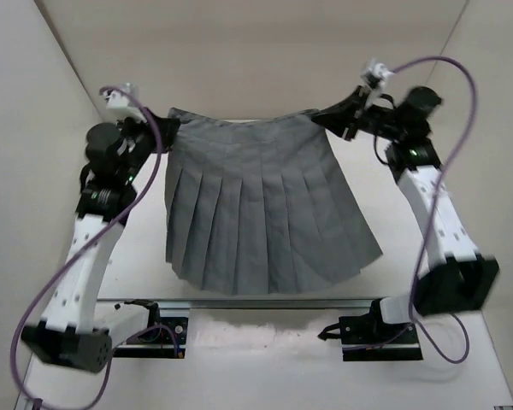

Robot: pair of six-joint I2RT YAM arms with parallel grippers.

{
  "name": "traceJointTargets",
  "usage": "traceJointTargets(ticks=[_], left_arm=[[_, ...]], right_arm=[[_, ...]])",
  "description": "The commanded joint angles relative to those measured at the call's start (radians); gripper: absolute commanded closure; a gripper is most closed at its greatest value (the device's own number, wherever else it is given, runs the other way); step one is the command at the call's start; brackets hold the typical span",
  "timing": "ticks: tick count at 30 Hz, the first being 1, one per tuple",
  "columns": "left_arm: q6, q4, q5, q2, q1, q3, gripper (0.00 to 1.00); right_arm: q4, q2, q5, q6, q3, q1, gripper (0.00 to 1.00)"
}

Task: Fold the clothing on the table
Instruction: Flatten the skirt out

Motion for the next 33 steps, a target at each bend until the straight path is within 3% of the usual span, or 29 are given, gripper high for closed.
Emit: traceJointTargets(ticks=[1,7,10,13,17,21,25,29,33], left_arm=[[-0.005,0.216,0.057,0.137,0.046,0.003,1.0],[-0.022,0.153,0.163,0.412,0.109,0.377,1.0],[-0.006,0.129,0.161,0.438,0.107,0.425,1.0],[0.014,0.171,0.154,0.408,0.081,0.288,1.0],[-0.011,0.27,0.128,0.336,0.054,-0.037,1.0],[-0.074,0.326,0.096,0.244,0.017,-0.371,1.0],[-0.132,0.23,0.11,0.132,-0.024,-0.55,1.0],[-0.19,0.049,0.0,-0.103,-0.162,-0.705,1.0],[-0.267,-0.101,0.026,-0.339,-0.167,-0.831,1.0]], right_arm=[[-0.038,0.184,0.001,-0.061,0.155,0.014,1.0],[-0.322,0.465,0.027,-0.17,0.649,0.01,1.0],[-0.314,0.511,0.0,-0.14,0.681,-0.015,1.0],[-0.251,0.508,-0.023,-0.132,0.555,-0.037,1.0],[-0.2,0.487,-0.005,-0.17,0.318,-0.027,1.0],[-0.142,0.375,0.116,-0.254,0.02,0.028,1.0],[-0.16,0.176,0.41,-0.276,-0.319,0.17,0.99],[-0.094,-0.092,0.427,-0.133,-0.664,0.258,1.0],[-0.207,-0.329,0.473,-0.057,-0.85,0.296,1.0]])
